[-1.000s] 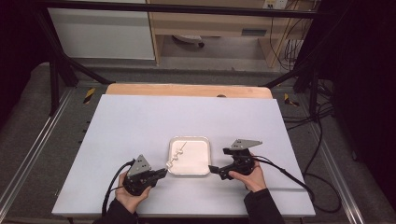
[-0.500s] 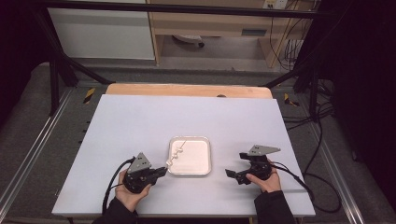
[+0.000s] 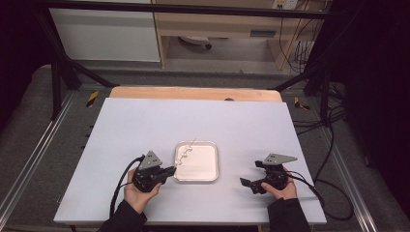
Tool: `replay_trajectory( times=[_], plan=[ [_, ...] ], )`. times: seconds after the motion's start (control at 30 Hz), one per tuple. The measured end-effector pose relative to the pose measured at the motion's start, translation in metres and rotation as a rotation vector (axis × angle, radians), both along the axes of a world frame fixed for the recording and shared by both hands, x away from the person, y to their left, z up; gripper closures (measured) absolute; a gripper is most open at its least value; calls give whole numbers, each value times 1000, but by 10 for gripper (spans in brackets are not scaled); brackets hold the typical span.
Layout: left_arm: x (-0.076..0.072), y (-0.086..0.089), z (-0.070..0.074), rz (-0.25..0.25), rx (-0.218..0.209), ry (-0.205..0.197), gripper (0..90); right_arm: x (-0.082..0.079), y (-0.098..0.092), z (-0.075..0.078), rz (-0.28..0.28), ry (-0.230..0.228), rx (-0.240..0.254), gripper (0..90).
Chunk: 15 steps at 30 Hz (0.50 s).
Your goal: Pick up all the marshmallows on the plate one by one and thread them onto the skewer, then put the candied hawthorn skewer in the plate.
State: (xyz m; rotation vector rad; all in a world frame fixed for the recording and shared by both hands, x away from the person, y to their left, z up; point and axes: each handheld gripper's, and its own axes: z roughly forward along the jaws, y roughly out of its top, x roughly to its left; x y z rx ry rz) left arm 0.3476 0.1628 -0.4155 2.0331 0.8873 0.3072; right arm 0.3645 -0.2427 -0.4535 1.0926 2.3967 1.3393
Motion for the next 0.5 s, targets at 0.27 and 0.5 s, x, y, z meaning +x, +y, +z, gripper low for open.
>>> replay_trajectory(
  times=[0.27, 0.5],
  plan=[
    [11, -9, 6, 6, -3, 9, 882, 0, -1, 1, -2, -2, 1, 16],
    [21, -19, 3, 28, 16, 26, 882, 0, -1, 0, 2, -6, -3, 16]
  ],
)
